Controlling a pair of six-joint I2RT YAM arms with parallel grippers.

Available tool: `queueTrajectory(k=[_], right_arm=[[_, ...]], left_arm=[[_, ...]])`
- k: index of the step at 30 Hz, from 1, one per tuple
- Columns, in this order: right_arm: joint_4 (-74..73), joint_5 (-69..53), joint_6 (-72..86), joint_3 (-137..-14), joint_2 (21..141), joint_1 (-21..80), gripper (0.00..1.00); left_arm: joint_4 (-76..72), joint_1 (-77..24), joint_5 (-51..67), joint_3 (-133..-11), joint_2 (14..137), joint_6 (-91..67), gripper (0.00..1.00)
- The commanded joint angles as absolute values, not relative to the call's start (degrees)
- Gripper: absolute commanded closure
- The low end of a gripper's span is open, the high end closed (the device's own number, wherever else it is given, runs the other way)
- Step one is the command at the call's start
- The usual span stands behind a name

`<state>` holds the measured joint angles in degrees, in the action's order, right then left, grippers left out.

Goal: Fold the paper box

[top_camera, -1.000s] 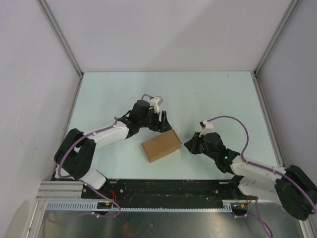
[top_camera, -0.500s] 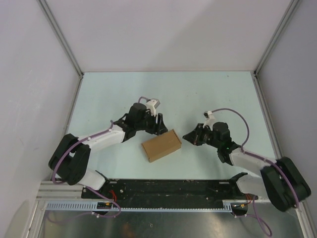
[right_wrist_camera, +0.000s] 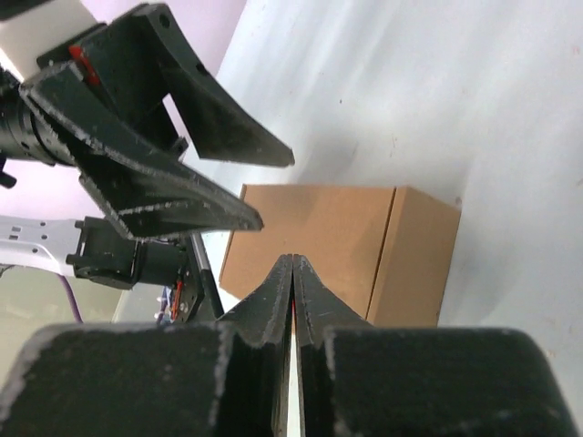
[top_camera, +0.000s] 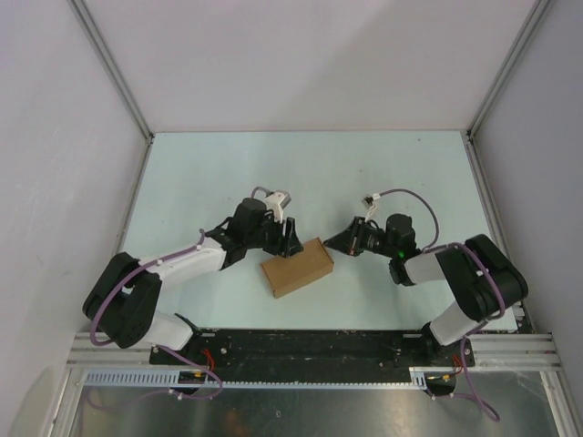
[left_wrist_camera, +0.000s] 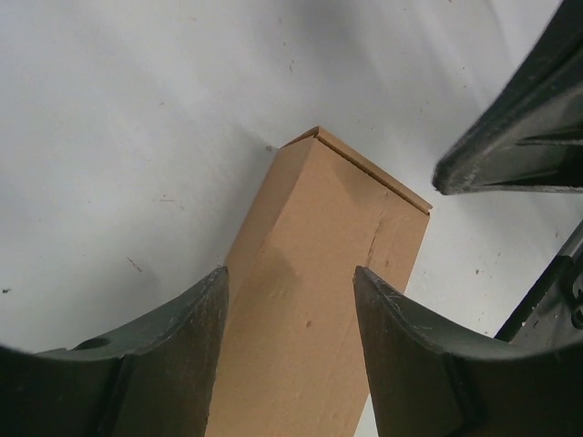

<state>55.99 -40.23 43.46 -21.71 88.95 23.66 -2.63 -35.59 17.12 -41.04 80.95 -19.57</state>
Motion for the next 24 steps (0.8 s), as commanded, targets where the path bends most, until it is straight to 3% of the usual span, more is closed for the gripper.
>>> queueTrajectory(k=[1,24], right_arm=[[65.73,-43.41,45.43,-25.48,94.38,23.2,0.96],[77.43,-43.51,49.04,-25.14,110.56,23.03,1.0]], left_arm=[[-4.31,-36.39,16.79,-41.04,79.98,-18.02,0.38],[-4.31,-36.83,16.26,-41.13,81.21,-17.31,0.39]])
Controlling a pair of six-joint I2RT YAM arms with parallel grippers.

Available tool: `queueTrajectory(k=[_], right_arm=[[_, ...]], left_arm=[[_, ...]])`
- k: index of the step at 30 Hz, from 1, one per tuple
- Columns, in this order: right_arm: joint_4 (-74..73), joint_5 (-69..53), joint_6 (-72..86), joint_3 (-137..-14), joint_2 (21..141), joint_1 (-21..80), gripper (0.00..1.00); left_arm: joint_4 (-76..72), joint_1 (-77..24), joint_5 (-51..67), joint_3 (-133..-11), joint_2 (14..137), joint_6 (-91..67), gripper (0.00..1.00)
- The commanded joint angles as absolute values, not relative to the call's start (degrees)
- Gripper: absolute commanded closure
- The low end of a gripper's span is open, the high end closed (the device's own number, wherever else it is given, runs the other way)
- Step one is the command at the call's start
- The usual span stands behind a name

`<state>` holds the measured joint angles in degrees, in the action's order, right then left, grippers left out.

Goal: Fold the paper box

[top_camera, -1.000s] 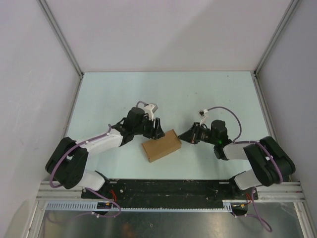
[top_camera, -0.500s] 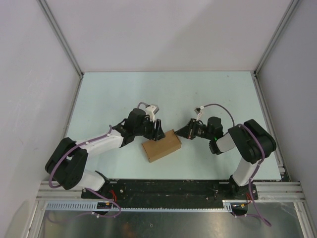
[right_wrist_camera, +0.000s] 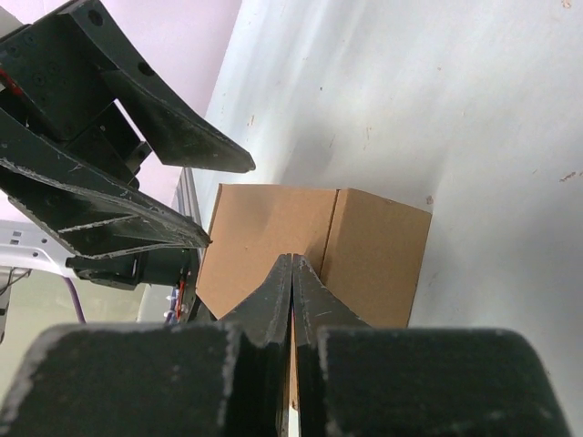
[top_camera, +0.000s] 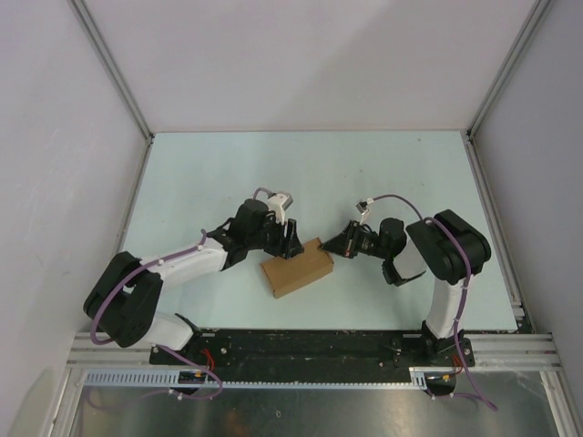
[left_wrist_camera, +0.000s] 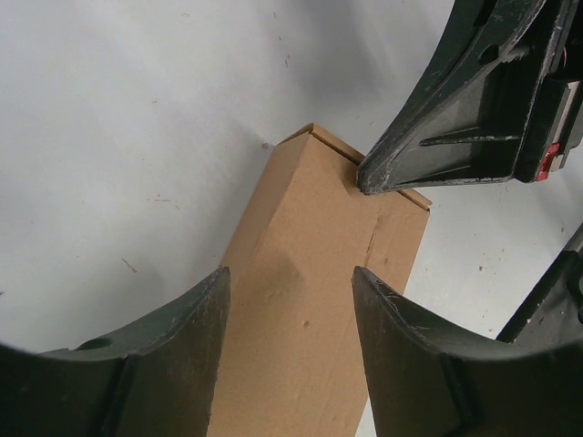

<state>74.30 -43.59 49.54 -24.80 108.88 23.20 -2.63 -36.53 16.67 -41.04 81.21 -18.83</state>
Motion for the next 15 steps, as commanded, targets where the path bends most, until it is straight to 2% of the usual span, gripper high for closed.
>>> queueTrajectory(k=[1,15], right_arm=[[77.43,-43.51,48.87,-24.88,110.65,23.03,1.0],[74.1,-41.92,45.62,-23.82,110.22,24.7,1.0]], left_arm=[[-4.22,-36.83,16.17,-41.13,81.12,-17.31,0.39],[-4.22,-36.91,15.73,-40.96,80.95,-17.31,0.39]])
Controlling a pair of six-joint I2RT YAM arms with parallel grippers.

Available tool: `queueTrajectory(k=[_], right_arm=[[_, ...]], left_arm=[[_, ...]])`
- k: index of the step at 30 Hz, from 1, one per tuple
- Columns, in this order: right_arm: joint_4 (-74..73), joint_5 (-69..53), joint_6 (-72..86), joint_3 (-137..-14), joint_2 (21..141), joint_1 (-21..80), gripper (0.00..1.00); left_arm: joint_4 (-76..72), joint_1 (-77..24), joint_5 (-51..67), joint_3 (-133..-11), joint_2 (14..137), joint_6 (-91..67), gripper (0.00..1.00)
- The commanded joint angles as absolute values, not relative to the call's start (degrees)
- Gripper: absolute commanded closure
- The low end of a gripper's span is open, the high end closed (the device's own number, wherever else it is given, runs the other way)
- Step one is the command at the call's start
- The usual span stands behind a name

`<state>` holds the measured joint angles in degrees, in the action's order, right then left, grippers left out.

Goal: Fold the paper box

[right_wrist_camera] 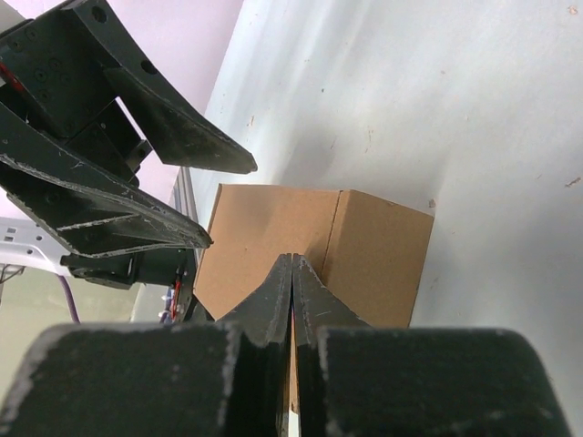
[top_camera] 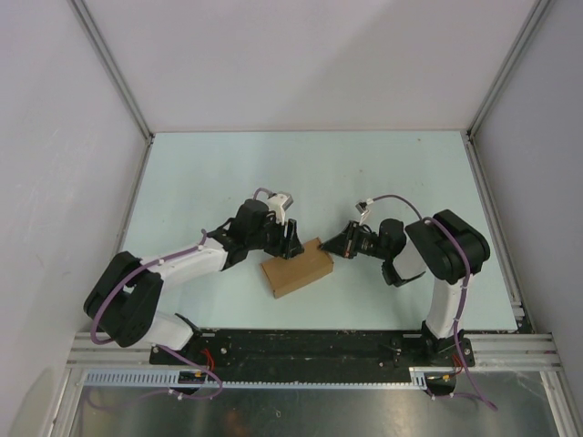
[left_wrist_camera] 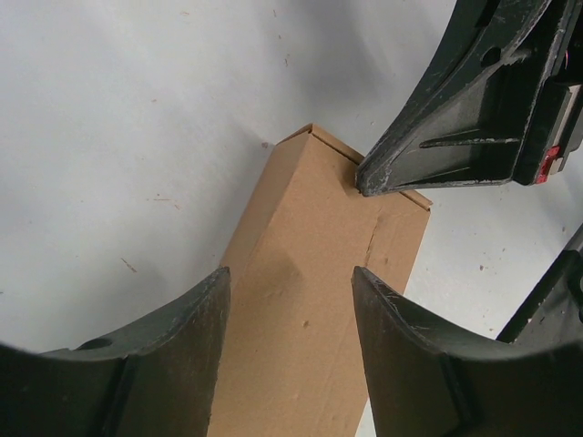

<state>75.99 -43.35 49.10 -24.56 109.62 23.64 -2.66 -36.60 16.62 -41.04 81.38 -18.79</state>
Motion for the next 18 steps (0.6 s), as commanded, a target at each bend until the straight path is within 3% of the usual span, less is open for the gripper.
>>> queueTrajectory(k=[1,6,13,18], right_arm=[[73.57,-41.66,45.27,-23.82,109.95,25.05,1.0],[72.86,-41.75,45.52,-23.55,107.06,25.4,1.0],[64.79,-41.05,44.31,-24.43,93.98,24.26,1.0],[41.0,-33.77,37.81,-26.89,78.86,23.73,0.83]], left_arm=[[-4.22,-36.83,15.73,-40.96,80.77,-17.31,0.39],[-4.04,-36.83,15.38,-41.13,79.63,-17.67,0.39],[-2.64,-36.83,13.89,-41.84,75.06,-18.89,0.36],[1.47,-36.74,7.84,-42.45,71.02,-20.39,0.31]])
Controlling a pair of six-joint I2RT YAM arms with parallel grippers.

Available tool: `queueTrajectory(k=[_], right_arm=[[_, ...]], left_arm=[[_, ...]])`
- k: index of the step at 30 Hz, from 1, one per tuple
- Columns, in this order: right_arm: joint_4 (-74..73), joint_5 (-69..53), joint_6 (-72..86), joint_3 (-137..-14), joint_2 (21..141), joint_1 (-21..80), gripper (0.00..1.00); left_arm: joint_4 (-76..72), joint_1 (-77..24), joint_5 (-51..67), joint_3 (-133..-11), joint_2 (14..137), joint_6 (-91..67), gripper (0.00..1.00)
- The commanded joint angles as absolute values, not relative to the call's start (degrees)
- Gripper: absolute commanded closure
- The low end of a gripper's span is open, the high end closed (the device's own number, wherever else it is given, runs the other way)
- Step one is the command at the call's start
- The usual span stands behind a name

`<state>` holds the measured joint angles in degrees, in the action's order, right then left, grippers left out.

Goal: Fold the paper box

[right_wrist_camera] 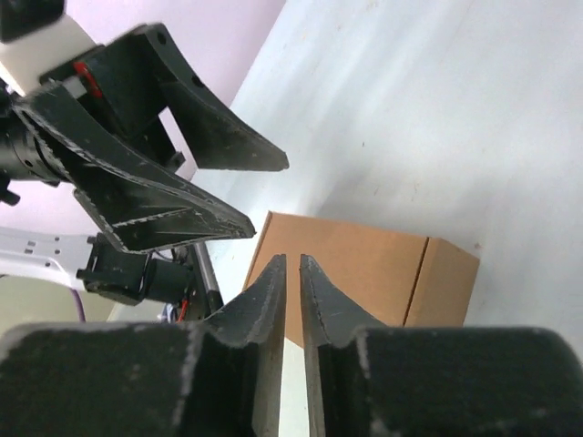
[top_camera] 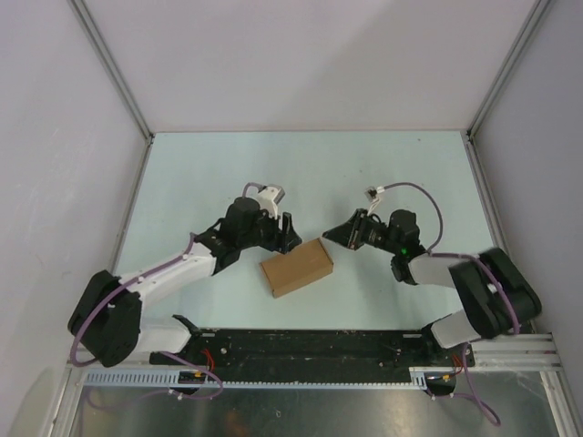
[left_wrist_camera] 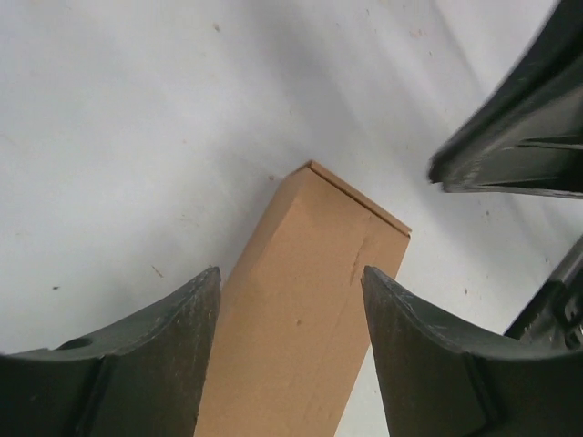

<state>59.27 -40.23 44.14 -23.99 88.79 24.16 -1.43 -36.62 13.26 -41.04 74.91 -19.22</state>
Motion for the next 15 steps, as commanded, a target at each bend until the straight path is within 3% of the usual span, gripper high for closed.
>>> queueTrajectory(k=[1,4,8,15], right_arm=[[32.43,-31.84,35.44,-28.03,76.84,23.73,0.8],[23.58,-26.55,34.19,-28.39,68.58,22.59,0.77],[7.26,-21.38,33.14,-28.65,59.17,20.57,0.61],[-10.09,-17.94,33.13,-28.65,46.15,18.81,0.51]], left_arm=[[2.89,-36.74,7.04,-42.45,69.28,-20.56,0.29],[4.83,-36.56,6.33,-41.93,65.32,-20.74,0.27],[7.64,-36.3,4.05,-40.78,61.19,-22.93,0.21],[15.46,-36.12,-4.03,-39.29,53.46,-25.48,0.12]])
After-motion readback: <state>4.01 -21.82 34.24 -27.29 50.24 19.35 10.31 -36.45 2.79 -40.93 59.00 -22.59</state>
